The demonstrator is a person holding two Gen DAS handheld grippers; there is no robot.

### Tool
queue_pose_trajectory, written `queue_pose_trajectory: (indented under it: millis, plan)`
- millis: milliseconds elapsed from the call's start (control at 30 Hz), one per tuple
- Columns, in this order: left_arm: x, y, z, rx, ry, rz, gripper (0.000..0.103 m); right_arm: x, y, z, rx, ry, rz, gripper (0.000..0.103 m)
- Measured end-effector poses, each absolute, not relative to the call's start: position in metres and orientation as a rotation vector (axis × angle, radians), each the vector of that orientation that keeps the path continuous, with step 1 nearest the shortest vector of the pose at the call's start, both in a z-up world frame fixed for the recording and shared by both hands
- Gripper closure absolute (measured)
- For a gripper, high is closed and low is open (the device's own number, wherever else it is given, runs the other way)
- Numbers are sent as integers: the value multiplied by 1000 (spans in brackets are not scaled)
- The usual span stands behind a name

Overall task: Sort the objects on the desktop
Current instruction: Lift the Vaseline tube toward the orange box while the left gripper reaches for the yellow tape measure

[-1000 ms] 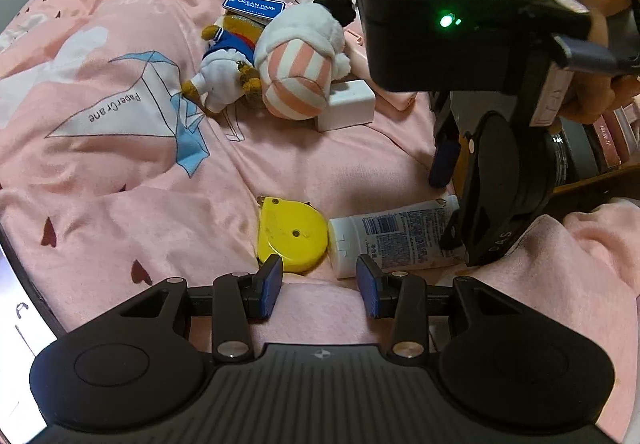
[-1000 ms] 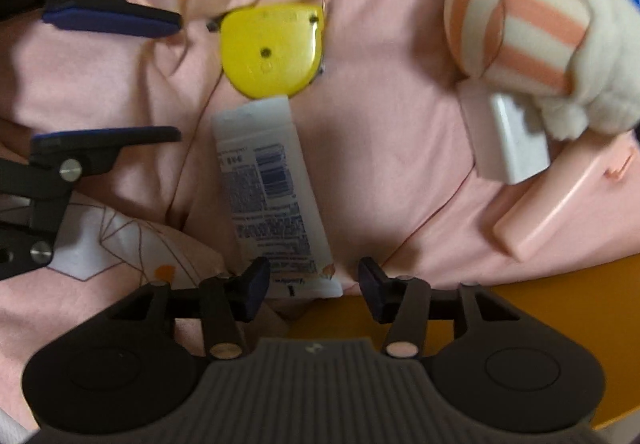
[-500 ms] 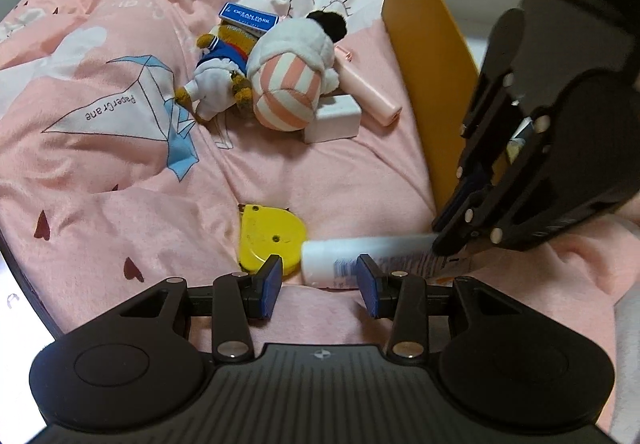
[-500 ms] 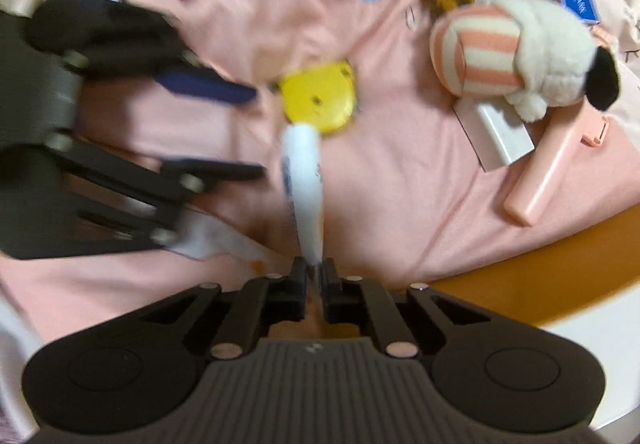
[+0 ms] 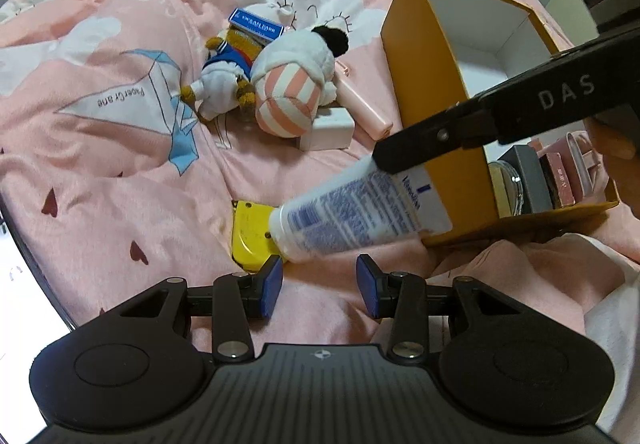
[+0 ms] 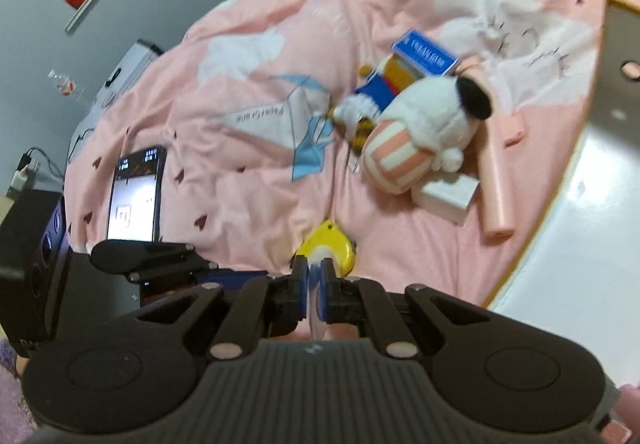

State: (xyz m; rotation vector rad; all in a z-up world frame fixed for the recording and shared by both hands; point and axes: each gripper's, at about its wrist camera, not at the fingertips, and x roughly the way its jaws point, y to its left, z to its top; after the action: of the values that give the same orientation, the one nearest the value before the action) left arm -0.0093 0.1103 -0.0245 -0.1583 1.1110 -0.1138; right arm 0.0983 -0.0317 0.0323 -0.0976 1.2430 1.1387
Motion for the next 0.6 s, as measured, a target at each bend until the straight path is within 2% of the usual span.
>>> queue_pose_trajectory:
  millis: [200,600]
  plan:
    - [-7,107,-21,-172,1097,-129,56,102,-38,45,-253,1160,1022,97]
    - [-4,112,-24,-197,1110,-109,56,105,-33,19,-198,1116,951,92]
